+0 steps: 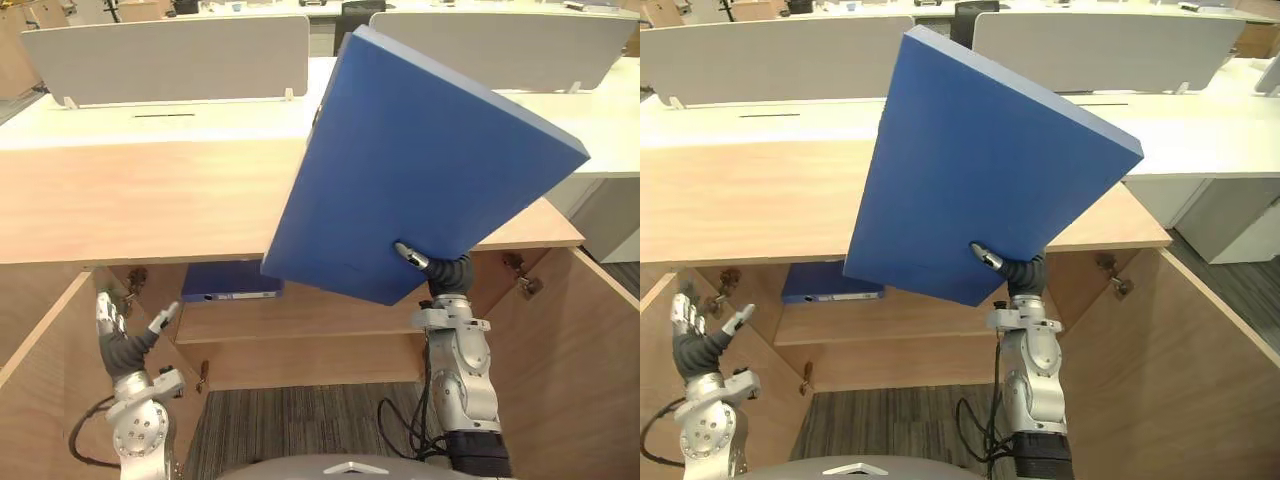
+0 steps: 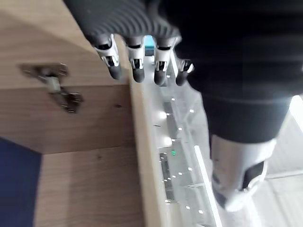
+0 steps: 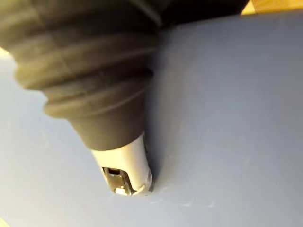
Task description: Walk over to the cabinet, pick up the folder, carry it to the office cabinet, place the folder inside the office cabinet, then close the office cabinet door
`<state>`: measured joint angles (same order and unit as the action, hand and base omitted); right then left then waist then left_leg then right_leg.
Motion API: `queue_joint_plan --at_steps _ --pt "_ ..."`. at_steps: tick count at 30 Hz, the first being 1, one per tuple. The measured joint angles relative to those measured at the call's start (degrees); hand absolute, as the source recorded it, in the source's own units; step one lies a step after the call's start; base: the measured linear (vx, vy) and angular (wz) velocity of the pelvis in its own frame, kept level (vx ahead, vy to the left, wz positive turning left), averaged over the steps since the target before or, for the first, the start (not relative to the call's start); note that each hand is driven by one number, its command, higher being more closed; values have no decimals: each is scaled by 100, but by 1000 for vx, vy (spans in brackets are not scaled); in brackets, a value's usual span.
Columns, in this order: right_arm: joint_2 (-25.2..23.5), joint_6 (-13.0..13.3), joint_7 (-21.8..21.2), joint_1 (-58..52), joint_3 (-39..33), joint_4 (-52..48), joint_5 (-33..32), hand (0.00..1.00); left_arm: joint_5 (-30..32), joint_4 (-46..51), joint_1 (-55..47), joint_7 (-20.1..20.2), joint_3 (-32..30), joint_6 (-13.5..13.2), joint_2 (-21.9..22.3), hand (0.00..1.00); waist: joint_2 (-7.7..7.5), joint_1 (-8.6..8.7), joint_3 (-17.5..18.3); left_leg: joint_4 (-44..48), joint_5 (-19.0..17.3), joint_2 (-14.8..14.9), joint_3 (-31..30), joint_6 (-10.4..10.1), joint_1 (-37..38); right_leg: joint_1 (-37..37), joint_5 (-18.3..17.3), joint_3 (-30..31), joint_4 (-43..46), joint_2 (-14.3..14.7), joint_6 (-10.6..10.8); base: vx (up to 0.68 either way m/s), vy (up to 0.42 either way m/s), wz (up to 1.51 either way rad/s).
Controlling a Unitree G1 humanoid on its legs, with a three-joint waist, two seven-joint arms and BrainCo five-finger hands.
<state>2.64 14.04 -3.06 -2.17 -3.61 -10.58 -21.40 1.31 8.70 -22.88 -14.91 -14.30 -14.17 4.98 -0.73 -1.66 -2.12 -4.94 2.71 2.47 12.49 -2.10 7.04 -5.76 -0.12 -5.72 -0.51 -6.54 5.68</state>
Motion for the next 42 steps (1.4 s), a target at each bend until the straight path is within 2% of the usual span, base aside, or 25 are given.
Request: queue_joint_plan --at_steps 2,3,7,11,14,21,30,33,36,38,42 --pt "-14 0 80 2 9 -17 147 100 2 -544 -61 86 -17 70 4 0 6 -2 3 0 4 0 0 -7 -1 -4 0 -3 -7 4 -1 36 3 1" --pt "-19 0 119 2 18 -18 173 100 1 -1163 -43 182 -20 193 2 0 3 -4 1 1 1 1 -2 -10 -8 -2 1 -10 -8 5 -2 0 0 0" --pt "-49 0 231 1 118 -18 374 100 6 -2243 -8 336 -29 413 -3 0 -6 -3 -6 0 -8 2 4 -20 -10 1 0 -7 -12 7 -2 0 0 0" --pt "-5 1 232 -1 594 -18 390 100 13 -3460 148 431 -87 554 -108 0 -16 3 -17 0 -19 14 43 -31 -20 44 -13 37 -8 22 -13 -11 -1 -5" --pt "27 1 161 -5 981 -18 561 100 113 -4027 265 517 -61 601 -195 0 -20 6 -37 1 -19 25 62 -32 -50 95 -9 59 1 27 -18 -19 -2 -4" --pt "283 1 -180 -12 1760 -20 699 100 463 -4929 466 529 451 627 -630 0 -46 -2 -70 3 -39 77 202 -60 -42 145 39 204 -33 82 -48 -2 -1 -10" --pt "862 -1 -233 50 2542 330 1317 100 580 -5668 813 527 723 632 -899 0 12 2 -159 4 -65 101 342 -90 -14 175 109 348 -91 141 -70 -9 -2 -8" --pt "1155 -35 -275 214 2847 604 1590 100 635 -5758 954 527 817 635 -971 0 19 -14 -435 42 -61 114 454 -89 -109 414 122 479 57 148 -79 -61 12 -16" --pt "1446 -37 -274 788 3025 771 1887 100 653 -5760 1336 526 912 634 -1141 0 -16 4 -1011 1067 -373 239 480 -22 -1038 1132 105 555 569 125 -102 -124 -13 -15" --pt "1674 -40 -255 1216 3045 1035 2105 100 653 -5760 1642 520 991 630 -1196 0 82 7 -1431 2100 -724 464 447 35 -1848 1733 40 569 1078 194 -116 -212 -14 -7" --pt "1950 -84 -169 1566 3048 1443 2202 100 624 -5700 1901 516 1049 620 -1239 0 176 13 -1819 2823 -979 573 358 59 -2682 2599 -178 586 1844 184 -100 -225 38 2"
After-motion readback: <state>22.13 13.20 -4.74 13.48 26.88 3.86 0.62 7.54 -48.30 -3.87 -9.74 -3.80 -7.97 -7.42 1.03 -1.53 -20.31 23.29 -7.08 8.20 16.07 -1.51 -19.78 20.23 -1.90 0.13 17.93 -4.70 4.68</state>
